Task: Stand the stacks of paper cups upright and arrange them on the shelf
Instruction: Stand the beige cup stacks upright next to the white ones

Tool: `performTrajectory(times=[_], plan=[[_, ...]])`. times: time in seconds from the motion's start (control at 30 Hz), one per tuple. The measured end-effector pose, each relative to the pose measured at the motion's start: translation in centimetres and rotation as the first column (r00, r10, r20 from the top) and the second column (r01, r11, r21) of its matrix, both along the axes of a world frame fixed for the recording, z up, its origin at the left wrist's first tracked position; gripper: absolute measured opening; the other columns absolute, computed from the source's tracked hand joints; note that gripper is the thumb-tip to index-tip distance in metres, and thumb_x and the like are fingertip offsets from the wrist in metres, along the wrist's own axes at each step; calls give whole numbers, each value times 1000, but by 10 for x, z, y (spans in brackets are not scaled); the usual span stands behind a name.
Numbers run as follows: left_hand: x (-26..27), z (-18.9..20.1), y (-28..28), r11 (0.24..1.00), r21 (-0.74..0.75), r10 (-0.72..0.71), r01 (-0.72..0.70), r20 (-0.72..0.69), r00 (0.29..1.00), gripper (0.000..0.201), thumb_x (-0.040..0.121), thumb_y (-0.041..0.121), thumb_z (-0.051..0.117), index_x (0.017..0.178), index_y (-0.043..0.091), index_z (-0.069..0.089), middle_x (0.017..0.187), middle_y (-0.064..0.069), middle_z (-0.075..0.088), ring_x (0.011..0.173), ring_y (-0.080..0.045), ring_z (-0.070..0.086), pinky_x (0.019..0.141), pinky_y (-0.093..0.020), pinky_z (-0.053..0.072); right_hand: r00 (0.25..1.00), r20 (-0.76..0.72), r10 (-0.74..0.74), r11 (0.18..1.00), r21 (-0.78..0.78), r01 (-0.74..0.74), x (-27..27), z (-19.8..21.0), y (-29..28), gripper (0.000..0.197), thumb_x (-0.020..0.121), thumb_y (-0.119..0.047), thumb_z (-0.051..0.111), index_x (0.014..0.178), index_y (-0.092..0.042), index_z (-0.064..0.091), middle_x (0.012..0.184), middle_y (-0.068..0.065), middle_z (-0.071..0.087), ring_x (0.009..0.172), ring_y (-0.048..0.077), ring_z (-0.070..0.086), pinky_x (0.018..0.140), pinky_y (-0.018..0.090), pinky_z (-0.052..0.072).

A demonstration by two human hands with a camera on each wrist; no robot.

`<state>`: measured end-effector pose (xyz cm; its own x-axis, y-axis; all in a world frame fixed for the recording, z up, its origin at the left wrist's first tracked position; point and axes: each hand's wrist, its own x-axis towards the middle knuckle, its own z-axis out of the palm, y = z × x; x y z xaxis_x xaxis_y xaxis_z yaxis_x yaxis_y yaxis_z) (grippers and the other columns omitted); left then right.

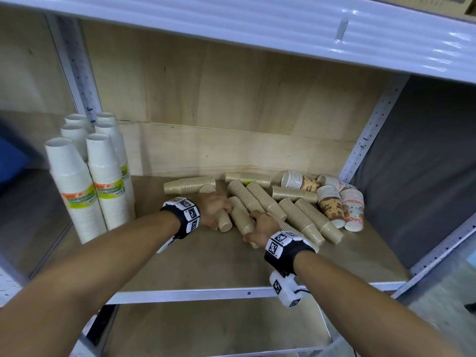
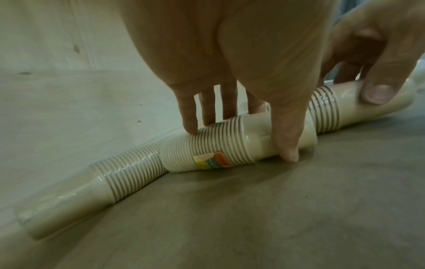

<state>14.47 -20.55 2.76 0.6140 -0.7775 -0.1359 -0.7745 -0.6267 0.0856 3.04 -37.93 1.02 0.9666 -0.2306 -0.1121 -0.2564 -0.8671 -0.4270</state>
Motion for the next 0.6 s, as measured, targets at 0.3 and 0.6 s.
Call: performTrajectory(times=[0.3,0.6], plan=[[2,6,2,998,26,-56,54,77,995,50,69,50,74,113,34,60,109,9,59,103,-14,56,86,-31,45,998,-63,7,999,-44,-10,6,17,-4,69,73,-25,78,136,-16,50,123,4,62,111,23,60,87,28,50],[6,27,7,994,-110,1,21,201,980,48,71,54,64,113,31,57,102,11,67,87,-19,66,68,-29,51,993,-114,39,977,-203,-62,33,69,-1,13,80,-18,65,83,-9,57,84,4,56,71,20,55,51,22,40]])
